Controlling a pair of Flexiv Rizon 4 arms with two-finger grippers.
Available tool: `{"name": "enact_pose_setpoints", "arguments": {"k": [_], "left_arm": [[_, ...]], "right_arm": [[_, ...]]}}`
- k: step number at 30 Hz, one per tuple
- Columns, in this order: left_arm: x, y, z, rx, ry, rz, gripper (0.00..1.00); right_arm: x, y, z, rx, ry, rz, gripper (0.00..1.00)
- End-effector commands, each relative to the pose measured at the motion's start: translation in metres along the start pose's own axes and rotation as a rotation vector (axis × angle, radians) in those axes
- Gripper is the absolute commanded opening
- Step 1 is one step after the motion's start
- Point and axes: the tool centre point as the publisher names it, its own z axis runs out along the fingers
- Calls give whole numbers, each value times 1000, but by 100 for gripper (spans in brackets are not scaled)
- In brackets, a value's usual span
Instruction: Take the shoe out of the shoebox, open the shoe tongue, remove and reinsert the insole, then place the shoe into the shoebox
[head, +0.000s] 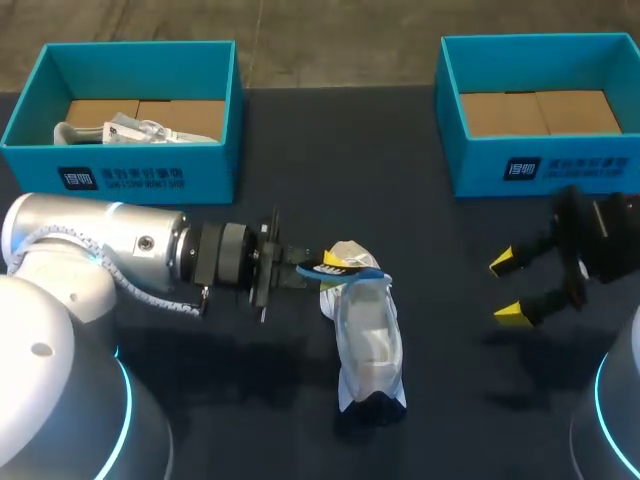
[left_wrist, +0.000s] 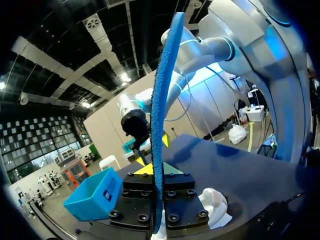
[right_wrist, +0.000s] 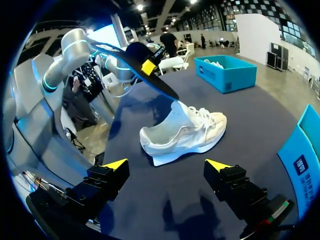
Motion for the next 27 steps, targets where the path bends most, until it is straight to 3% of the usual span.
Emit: {"name": "enact_pose_setpoints", "arguments": {"k": [1,20,27], "left_arm": [[5,-6,-1,-9,-23,43,0],[9,-14,-2,9,-37,68,0],[20,-34,1,30,-35,49,0]], "right_arm": [[2,-3,3,-5,-8,-1,100],[4,-5,4,-8,-12,-16,100],[20,-16,16,85,-57,-184,100]]}}
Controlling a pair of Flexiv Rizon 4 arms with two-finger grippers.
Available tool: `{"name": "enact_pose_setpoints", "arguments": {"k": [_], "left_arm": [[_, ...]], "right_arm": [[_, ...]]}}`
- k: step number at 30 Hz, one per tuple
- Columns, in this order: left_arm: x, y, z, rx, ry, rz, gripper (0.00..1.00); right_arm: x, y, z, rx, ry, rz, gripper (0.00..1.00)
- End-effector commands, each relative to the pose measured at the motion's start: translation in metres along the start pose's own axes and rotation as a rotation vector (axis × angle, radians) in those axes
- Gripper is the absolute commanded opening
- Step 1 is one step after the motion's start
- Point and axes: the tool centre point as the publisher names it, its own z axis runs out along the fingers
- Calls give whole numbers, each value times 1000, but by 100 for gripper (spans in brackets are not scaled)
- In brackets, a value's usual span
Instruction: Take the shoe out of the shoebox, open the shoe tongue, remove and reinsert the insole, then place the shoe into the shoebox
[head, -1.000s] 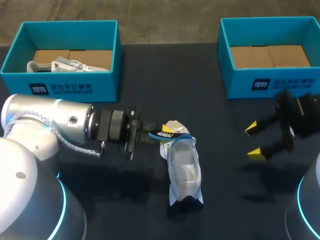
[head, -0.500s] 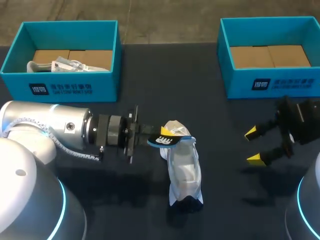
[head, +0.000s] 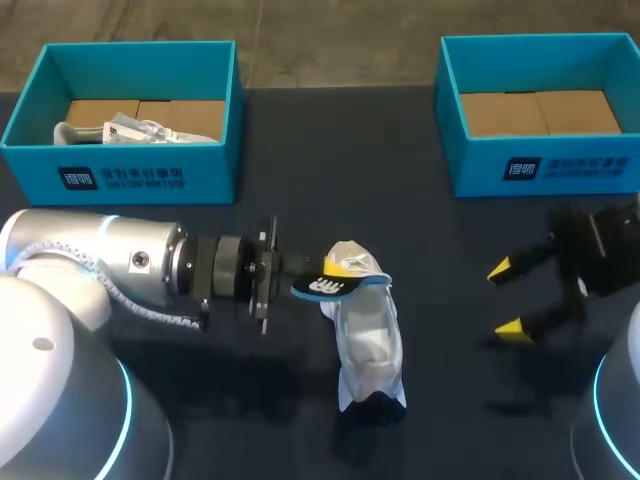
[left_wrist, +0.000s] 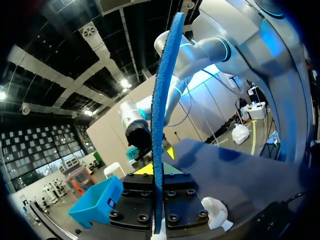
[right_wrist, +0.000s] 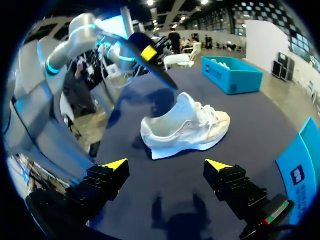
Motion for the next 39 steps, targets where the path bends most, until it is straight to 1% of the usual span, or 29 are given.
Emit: {"name": "enact_pose_setpoints", "arguments": {"k": [1,6,10,12,17,18,30,34,39], "left_arm": [[10,-12,-2,-16,-6,-18,0],[19,-14,1,-5,12,-55,0],[26,-7,3,-8,19,-83,0],[29,-2,4,-4,20,-114,0],[36,13,7,-2,-17,-153,0],[36,13,7,-2,-17,-153,0],[36,13,7,-2,-17,-153,0],[45,19,8,17,-16,-126,0],[51,28,9,41,-29,-96,0]], "right_arm": [[17,1,7,53,-41,-52,100],[21,-3,19,97,-42,-104,100],[20,-5,32,126,-47,-132,100],[18,-7,39,164,-45,-137,100],[18,-10,58,238,-38,-168,100],[18,-11,63,261,-26,-167,100],[18,-11,63,261,-26,-167,100],[17,-19,73,275,-29,-152,100],[16,-25,82,268,-46,-186,100]]}}
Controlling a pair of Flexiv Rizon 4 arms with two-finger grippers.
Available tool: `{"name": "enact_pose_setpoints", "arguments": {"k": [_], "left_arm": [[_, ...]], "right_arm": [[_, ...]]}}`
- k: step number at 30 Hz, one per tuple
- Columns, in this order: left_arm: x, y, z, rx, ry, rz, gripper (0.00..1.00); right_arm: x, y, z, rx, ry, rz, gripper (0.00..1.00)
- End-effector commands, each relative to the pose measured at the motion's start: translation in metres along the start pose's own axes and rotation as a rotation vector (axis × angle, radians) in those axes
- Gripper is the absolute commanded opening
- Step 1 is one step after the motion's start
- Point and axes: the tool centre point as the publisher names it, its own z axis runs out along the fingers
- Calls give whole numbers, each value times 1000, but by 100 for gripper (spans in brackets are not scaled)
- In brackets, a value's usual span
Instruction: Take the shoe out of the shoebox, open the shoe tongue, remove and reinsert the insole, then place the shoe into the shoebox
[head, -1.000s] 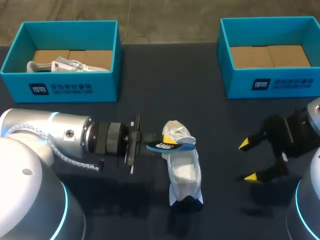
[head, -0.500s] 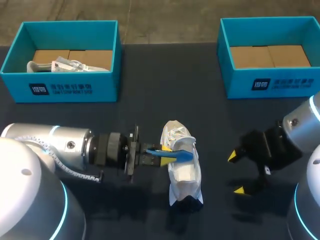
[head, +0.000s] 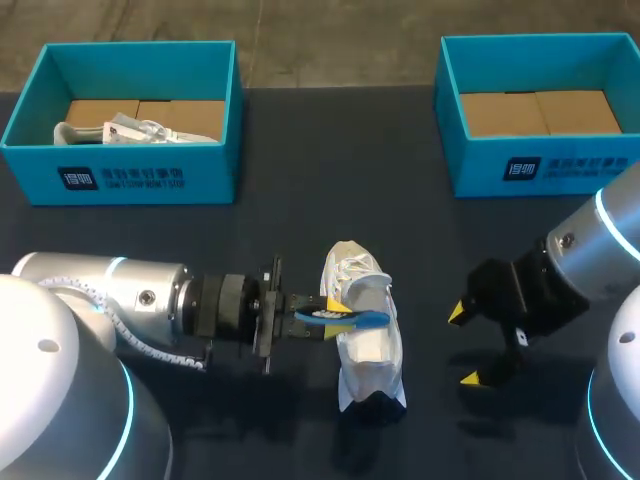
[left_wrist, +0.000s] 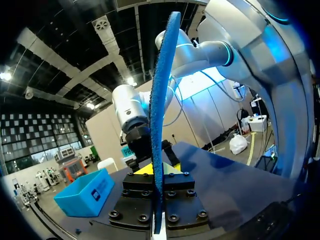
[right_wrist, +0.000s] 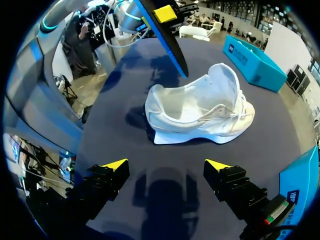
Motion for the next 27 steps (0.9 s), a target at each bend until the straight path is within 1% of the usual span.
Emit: {"name": "enact_pose_setpoints", "arguments": {"k": [1,5,10,14,27], "left_arm": [[6,12,3,25,-24,14,0],[6,17,4,30,-31,28,0],[5,20,6,26,-39,42,0],[4,23,8,33,-40,51,0],[14,36,16,27,-18,103,0]], "right_arm": [[0,0,16,3,-31,-20,100],[-1,3,19,5,-52,-57,100],[-5,8,27,49,-43,-35,100],[-7,8,32,61,-37,-25,100],[-15,11,43,88,-22,-7,100]]}}
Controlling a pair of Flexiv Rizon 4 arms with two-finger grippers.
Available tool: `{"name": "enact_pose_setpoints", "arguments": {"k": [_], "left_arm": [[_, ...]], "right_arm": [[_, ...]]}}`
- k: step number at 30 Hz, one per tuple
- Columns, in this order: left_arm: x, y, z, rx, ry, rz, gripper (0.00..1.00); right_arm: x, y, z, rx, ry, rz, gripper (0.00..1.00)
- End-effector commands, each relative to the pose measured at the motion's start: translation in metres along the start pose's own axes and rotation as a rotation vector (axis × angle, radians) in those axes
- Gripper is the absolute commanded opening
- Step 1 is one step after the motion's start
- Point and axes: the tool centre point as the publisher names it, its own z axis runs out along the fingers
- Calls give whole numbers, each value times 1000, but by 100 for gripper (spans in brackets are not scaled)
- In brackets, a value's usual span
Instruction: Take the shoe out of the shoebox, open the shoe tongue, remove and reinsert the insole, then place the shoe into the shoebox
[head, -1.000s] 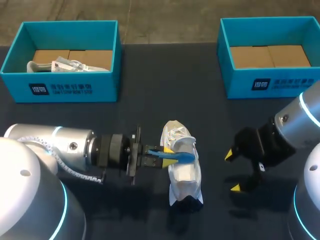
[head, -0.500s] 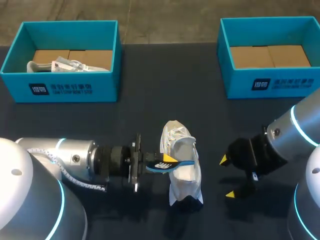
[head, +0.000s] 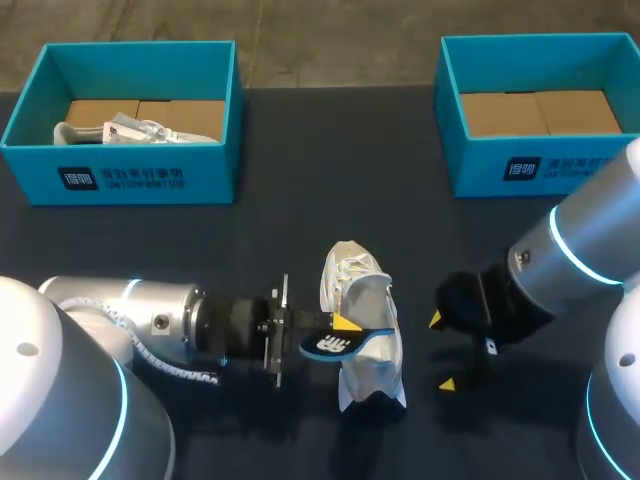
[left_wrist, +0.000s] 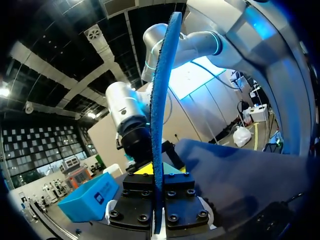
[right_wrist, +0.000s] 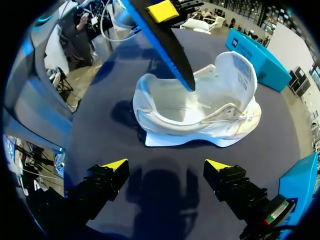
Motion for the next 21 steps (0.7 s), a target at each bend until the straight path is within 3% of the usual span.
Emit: {"name": "enact_pose_setpoints", "arguments": {"k": [1,21], "left_arm": [[5,4,7,2,3,7,0],[15,8,8,16,33,15,0]], "right_arm": [[-5,6,10,17,4,6,100],[-5,6,10,17,4,6,100]]}}
